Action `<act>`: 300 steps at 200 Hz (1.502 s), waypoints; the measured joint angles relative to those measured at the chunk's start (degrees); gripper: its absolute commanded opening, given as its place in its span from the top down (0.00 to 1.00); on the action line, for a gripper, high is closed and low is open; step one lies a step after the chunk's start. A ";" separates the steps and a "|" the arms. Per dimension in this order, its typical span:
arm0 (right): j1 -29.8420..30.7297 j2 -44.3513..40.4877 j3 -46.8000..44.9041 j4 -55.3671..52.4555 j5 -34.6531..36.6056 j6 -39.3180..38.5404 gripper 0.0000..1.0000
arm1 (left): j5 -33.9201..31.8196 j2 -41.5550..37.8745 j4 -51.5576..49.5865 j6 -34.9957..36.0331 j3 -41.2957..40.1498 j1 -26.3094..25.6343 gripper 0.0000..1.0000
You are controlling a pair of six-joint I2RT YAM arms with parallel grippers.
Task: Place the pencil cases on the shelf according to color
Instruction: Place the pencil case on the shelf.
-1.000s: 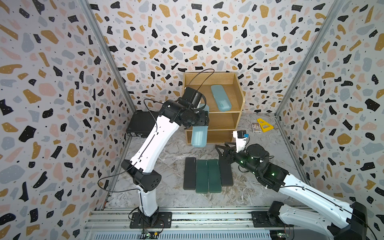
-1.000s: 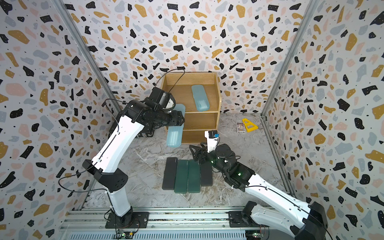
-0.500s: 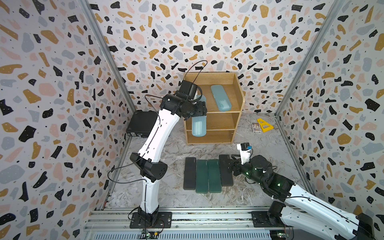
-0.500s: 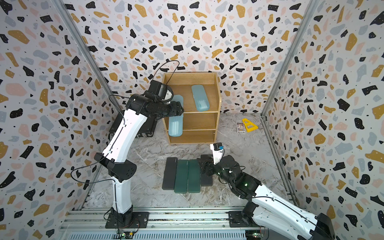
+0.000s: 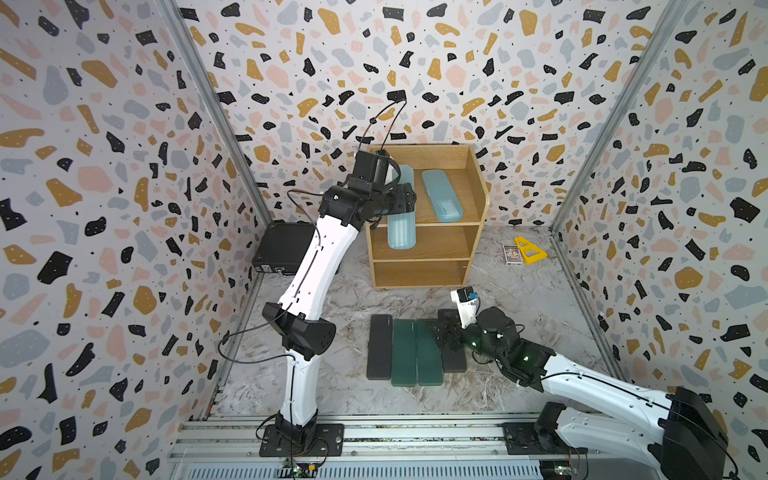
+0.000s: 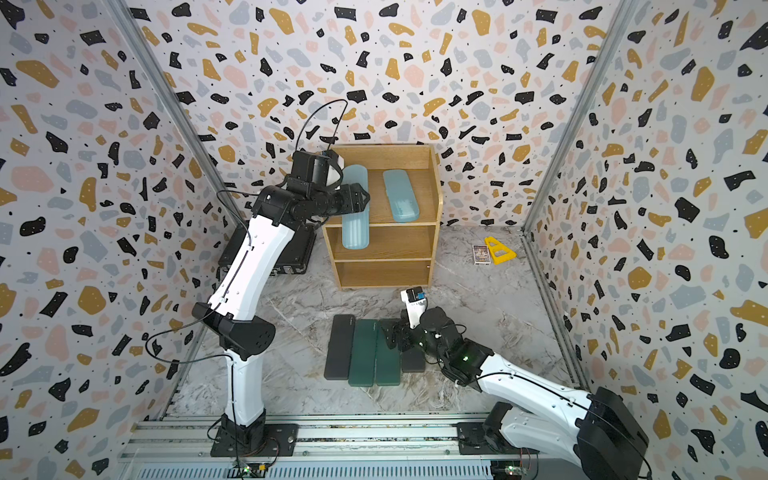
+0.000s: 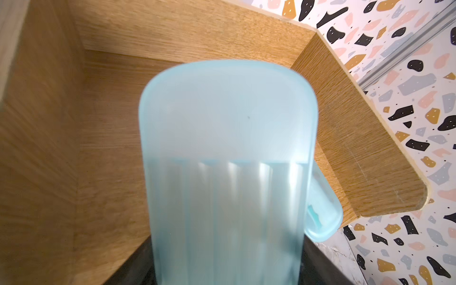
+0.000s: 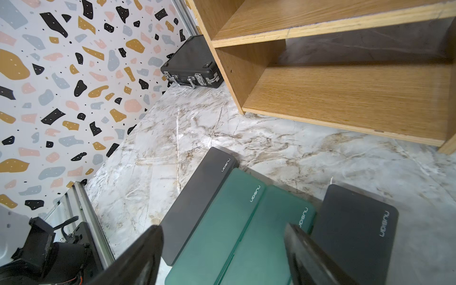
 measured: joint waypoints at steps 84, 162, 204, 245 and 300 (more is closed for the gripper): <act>0.00 -0.66 -2.97 1.84 -1.14 0.63 0.18 | -4.15 9.22 11.26 3.52 2.91 0.48 1.00; 0.00 -2.19 -3.13 0.57 -1.18 0.66 0.16 | -7.85 9.33 14.69 6.05 1.68 0.92 0.69; 0.00 -6.97 -3.17 -2.47 -0.15 -0.35 0.13 | -7.96 9.66 16.68 6.86 1.14 0.92 0.48; 0.00 -14.03 -3.19 -6.56 2.14 -1.84 0.12 | -7.93 9.66 17.97 8.04 0.57 0.92 0.30; 0.00 -20.57 -3.54 -11.91 4.46 -3.23 0.10 | -8.33 9.99 18.69 9.60 -1.31 0.92 0.10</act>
